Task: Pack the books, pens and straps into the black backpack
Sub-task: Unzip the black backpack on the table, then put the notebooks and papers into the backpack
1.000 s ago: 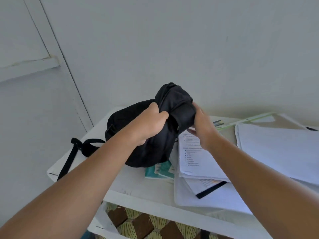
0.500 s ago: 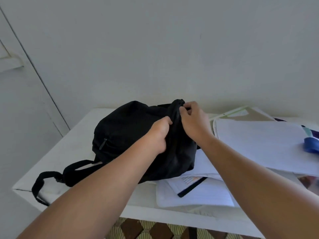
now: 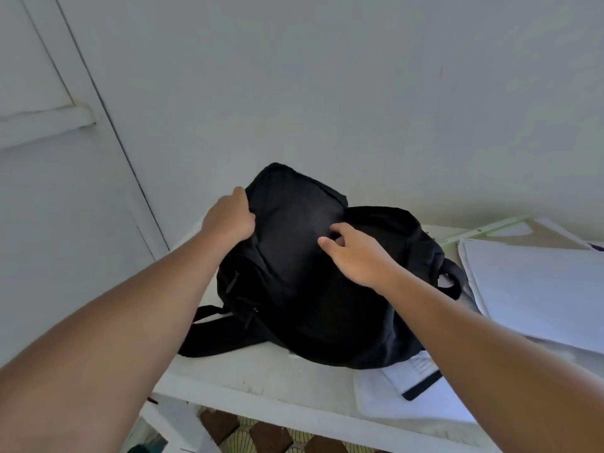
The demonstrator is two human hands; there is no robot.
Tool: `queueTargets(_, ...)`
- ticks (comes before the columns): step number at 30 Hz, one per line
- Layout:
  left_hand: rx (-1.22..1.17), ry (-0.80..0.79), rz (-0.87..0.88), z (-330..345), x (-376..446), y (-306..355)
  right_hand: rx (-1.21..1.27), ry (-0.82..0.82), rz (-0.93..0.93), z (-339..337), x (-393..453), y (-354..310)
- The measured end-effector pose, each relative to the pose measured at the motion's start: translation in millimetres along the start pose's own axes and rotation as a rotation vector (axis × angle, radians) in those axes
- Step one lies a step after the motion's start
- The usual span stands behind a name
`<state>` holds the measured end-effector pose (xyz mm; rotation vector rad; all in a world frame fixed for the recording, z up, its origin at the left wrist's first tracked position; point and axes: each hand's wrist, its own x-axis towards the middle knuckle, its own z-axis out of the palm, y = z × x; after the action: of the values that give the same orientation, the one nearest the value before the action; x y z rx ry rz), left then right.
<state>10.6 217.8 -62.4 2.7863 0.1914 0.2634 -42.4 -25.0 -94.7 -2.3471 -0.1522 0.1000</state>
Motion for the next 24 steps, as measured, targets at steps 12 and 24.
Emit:
queueTargets(12, 0.046, 0.062, 0.189, -12, 27, 6, 0.006, 0.145, -0.019, 31, 16, -11)
queueTargets(24, -0.180, -0.228, 0.561, 58, -54, 238, 0.344, 0.589, 0.036, -90, -39, 82)
